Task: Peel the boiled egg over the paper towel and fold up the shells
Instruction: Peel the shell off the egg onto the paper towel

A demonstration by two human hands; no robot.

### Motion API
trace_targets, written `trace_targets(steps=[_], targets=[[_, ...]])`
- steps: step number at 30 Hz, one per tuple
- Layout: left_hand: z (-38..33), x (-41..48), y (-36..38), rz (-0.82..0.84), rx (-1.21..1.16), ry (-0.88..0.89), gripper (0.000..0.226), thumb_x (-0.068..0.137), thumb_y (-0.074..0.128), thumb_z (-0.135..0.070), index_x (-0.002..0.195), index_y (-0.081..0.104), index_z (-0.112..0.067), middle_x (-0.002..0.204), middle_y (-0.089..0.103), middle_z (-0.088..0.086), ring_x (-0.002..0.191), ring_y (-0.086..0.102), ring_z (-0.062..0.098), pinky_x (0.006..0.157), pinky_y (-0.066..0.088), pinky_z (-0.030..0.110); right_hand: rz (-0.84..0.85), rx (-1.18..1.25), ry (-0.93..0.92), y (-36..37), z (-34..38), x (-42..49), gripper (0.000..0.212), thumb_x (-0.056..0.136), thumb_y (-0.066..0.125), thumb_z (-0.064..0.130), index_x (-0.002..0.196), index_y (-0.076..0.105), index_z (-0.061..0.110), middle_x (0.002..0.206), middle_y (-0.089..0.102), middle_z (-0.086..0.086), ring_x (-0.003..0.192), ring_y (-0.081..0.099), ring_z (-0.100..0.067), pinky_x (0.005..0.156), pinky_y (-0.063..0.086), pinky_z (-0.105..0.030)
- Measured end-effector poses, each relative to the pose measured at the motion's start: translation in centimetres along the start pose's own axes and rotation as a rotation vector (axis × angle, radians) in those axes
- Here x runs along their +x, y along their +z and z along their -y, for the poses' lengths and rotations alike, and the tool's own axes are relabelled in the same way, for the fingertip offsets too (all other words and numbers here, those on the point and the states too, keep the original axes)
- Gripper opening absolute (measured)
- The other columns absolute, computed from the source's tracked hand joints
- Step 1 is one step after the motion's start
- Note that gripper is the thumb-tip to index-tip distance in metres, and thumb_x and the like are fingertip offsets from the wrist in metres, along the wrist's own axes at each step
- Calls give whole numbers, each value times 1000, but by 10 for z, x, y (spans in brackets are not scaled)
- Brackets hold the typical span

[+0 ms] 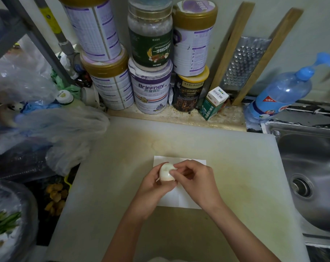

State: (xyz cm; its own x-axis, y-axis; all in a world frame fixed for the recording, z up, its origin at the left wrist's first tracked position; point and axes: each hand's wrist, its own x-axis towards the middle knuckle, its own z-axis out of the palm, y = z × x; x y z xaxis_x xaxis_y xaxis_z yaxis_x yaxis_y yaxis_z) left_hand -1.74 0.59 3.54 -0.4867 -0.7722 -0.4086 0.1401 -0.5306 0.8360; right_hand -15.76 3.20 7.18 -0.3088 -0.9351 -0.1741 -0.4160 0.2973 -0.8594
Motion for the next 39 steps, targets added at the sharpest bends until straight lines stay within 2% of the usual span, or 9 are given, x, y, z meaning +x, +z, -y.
trace_targets(steps=[3, 8, 11, 14, 19, 23, 30, 35, 39], targets=[[-3, 2, 5, -117, 172, -19, 49, 76, 76, -14, 120, 58, -24, 114, 68, 1, 103, 65, 10, 77, 51, 17, -25, -56, -60, 0, -1, -1, 11, 80, 69, 9, 76, 73, 19, 70, 70, 7, 65, 63, -4, 62, 48, -14], [-5, 4, 13, -191, 209, -8, 56, 79, 73, -3, 120, 53, -36, 107, 67, 12, 94, 67, 19, 86, 57, 40, -23, -17, -58, -3, -1, -1, 10, 81, 68, 10, 78, 71, 19, 66, 70, 8, 63, 64, -2, 61, 47, -10], [-5, 4, 12, -200, 284, 8, 58, 76, 74, -6, 120, 56, -39, 107, 68, 7, 90, 68, 15, 84, 57, 32, 21, -43, -9, -4, -1, -2, 11, 77, 74, 17, 87, 70, 18, 76, 68, 8, 70, 64, -2, 67, 51, -14], [-4, 2, 14, -193, 289, 21, 52, 73, 78, -12, 112, 60, -40, 110, 66, -1, 88, 69, 10, 77, 55, 21, 3, -42, 9, -3, 0, -2, 12, 75, 74, 13, 81, 68, 21, 75, 66, 12, 72, 63, 1, 67, 49, -10], [-6, 4, 16, -231, 267, 31, 45, 68, 82, -16, 98, 62, -42, 103, 69, 4, 82, 69, 15, 74, 57, 28, -11, -59, 73, 0, -1, -2, 6, 77, 72, 19, 79, 66, 19, 71, 68, 10, 68, 64, -1, 67, 53, -20], [-7, 5, 17, -259, 315, 41, 42, 62, 80, -27, 95, 61, -44, 95, 70, 4, 79, 67, 16, 72, 58, 33, -35, -61, 57, -1, -1, -2, 8, 80, 70, 16, 73, 67, 19, 64, 68, 12, 63, 63, 1, 66, 53, -21], [-6, 9, 17, -272, 380, 71, 42, 69, 81, -19, 98, 58, -39, 91, 73, 1, 81, 66, 11, 70, 47, 16, -74, -37, 69, -2, -2, 0, 12, 80, 67, 9, 71, 65, 17, 63, 68, 10, 63, 64, 0, 65, 53, -19], [-3, 6, 17, -240, 363, 55, 40, 70, 80, -20, 99, 58, -37, 91, 72, 3, 78, 64, 9, 68, 48, 13, -98, 8, 76, -7, -4, 3, 15, 79, 68, 7, 70, 65, 18, 62, 68, 6, 61, 66, -6, 64, 54, -21], [-1, 3, 15, -235, 316, 45, 41, 73, 78, -13, 103, 60, -34, 100, 67, -2, 84, 65, 11, 67, 48, 11, -114, -105, 84, -9, -11, 8, 14, 77, 71, 13, 67, 64, 19, 58, 66, 11, 60, 64, -5, 65, 53, -23]])
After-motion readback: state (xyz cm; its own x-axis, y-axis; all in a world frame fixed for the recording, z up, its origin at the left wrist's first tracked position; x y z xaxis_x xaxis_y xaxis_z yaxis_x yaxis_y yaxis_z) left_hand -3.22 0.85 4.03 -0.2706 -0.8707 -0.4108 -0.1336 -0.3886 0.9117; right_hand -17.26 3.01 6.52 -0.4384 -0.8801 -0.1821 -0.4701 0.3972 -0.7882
